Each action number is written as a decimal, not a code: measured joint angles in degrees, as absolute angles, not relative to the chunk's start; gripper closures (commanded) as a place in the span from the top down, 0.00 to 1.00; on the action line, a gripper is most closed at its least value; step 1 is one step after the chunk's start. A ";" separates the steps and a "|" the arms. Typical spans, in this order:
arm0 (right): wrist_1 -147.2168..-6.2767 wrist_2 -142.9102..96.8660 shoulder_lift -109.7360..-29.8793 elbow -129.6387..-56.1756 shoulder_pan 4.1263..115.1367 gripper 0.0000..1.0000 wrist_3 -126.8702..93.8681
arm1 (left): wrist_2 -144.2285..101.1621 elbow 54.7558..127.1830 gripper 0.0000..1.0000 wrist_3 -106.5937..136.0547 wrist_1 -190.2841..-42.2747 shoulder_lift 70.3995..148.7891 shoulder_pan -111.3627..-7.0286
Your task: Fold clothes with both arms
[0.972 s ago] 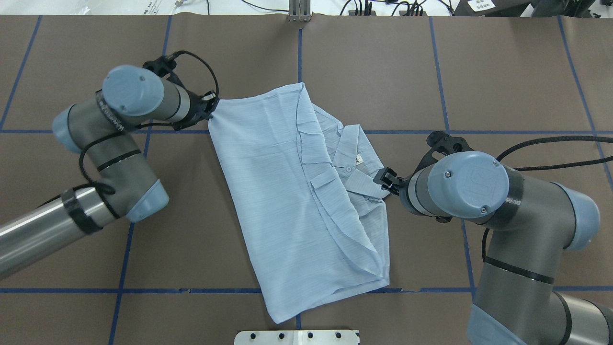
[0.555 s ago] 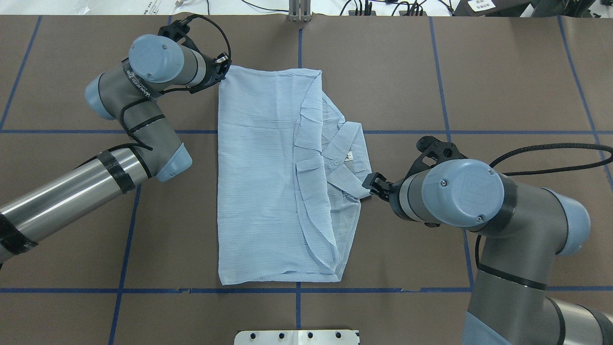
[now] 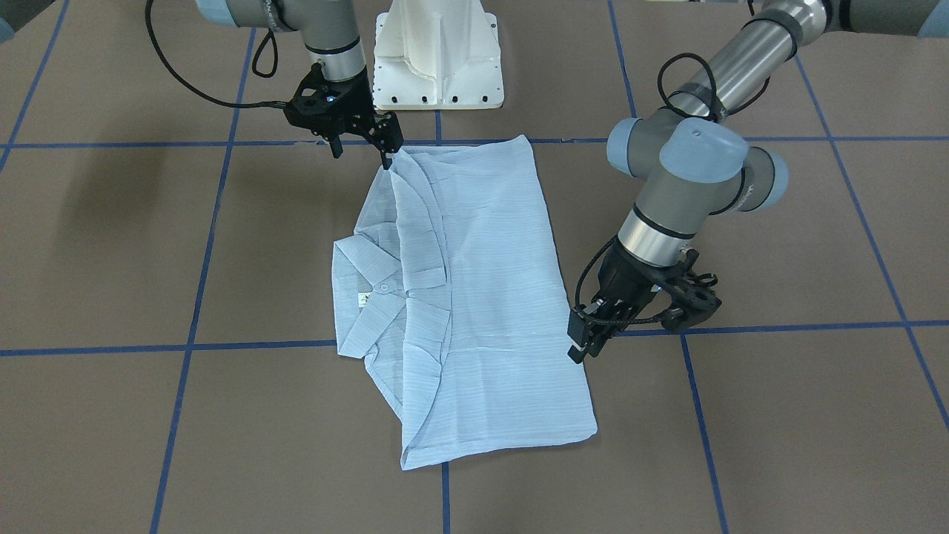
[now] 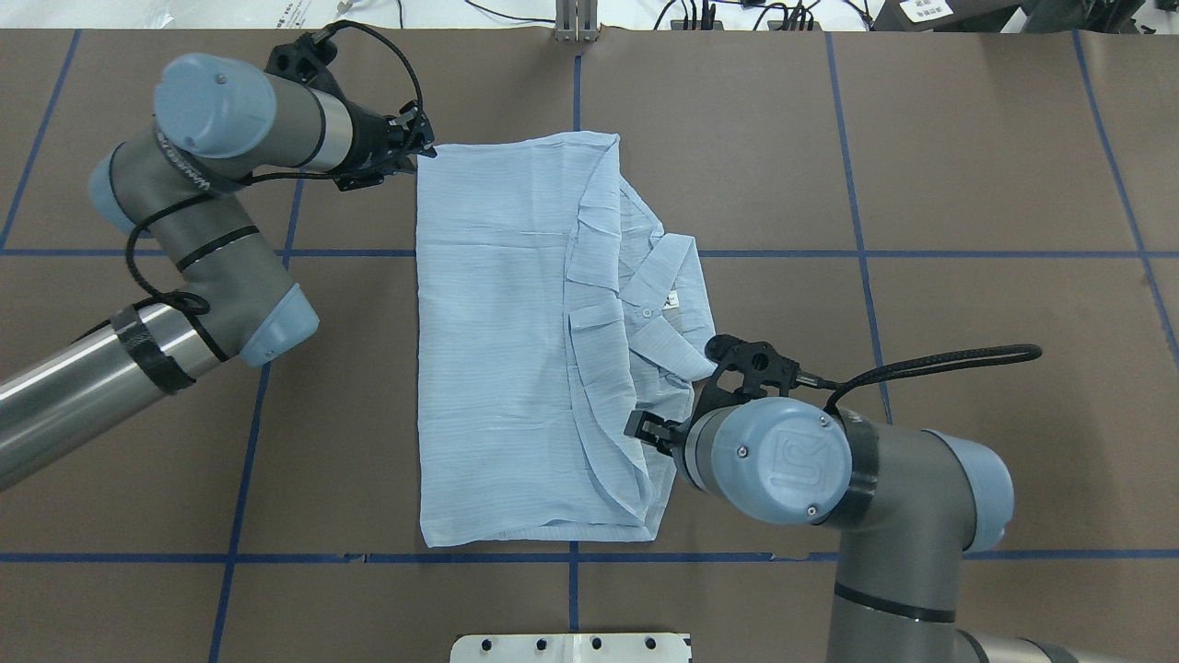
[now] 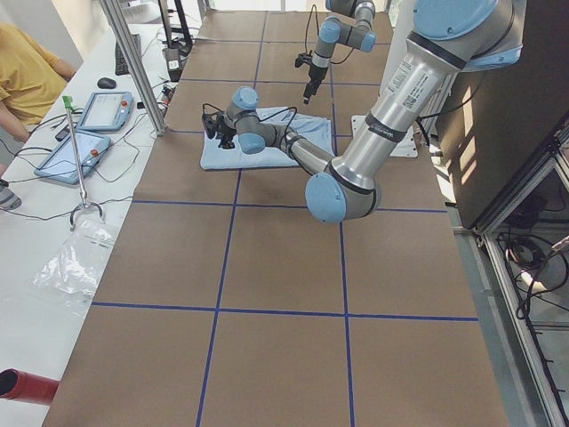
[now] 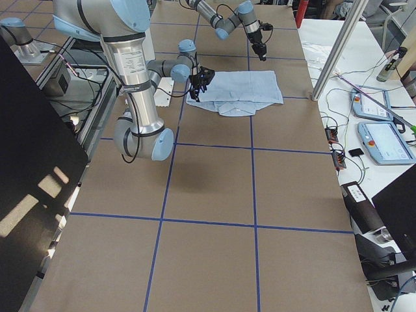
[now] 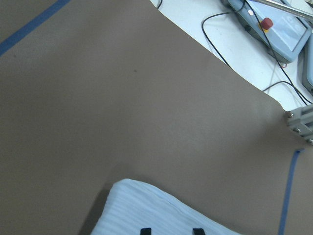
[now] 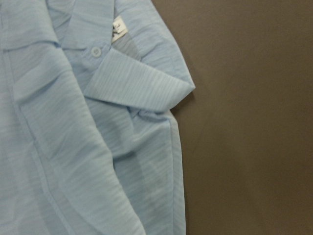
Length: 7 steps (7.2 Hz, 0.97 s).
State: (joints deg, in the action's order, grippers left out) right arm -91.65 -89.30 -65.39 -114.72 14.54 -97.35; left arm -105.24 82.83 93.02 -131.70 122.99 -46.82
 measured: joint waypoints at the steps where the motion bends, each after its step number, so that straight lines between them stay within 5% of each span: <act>1: -91.71 -88.16 -63.91 -112.74 12.37 1.00 -92.07 | -106.36 85.73 0.41 90.17 -131.65 120.55 -47.71; 7: -91.72 -85.23 -60.07 -106.48 10.48 1.00 -54.26 | -107.94 87.83 0.42 86.58 -131.82 117.26 -48.81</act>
